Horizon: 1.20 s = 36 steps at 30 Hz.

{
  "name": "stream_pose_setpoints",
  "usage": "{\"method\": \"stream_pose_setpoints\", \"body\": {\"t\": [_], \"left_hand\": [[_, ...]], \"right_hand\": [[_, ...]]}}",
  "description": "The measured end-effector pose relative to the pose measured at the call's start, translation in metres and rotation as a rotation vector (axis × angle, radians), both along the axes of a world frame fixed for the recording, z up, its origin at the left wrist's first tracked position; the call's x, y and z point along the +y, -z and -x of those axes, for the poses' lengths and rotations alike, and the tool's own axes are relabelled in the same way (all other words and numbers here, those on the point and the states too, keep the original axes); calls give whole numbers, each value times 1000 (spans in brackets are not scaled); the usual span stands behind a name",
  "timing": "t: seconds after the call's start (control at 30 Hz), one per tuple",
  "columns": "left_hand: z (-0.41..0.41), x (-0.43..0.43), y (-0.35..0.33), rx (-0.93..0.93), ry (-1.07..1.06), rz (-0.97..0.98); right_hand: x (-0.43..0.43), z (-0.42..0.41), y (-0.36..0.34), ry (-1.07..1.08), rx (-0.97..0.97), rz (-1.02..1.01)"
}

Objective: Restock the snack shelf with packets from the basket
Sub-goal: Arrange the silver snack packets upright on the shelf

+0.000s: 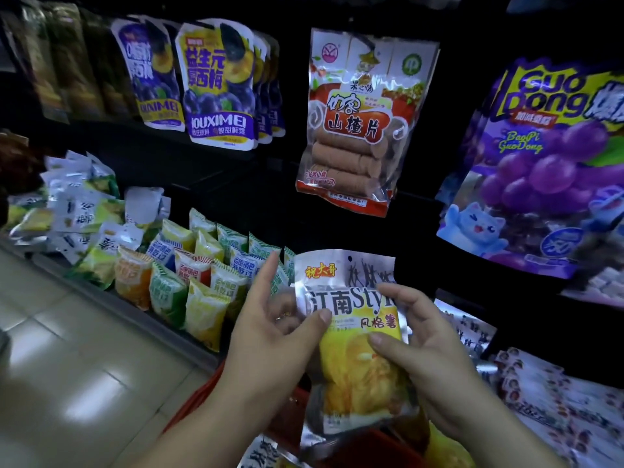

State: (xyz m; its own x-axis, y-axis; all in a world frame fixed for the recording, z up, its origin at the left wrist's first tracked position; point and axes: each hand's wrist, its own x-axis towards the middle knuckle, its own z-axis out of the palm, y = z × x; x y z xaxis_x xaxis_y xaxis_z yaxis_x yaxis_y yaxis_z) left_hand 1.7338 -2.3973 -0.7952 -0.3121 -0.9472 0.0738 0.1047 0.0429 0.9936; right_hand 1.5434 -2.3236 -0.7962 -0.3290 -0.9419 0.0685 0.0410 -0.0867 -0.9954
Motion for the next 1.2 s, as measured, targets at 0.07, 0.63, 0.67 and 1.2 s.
{"method": "stream_pose_setpoints", "body": {"t": [0.07,0.63,0.67,1.2], "left_hand": [[3,4,2,-54,0,7],[-12,-13,-1,-648,87,698],[-11,-14,-3,-666,145,732],[-5,3,6,-132,148,-133]], "right_hand": [[0,1,4,62,28,6],[17,0,-4,-122,590,-73],[18,-2,-4,-168,604,-72],[8,1,8,191,163,13]]}}
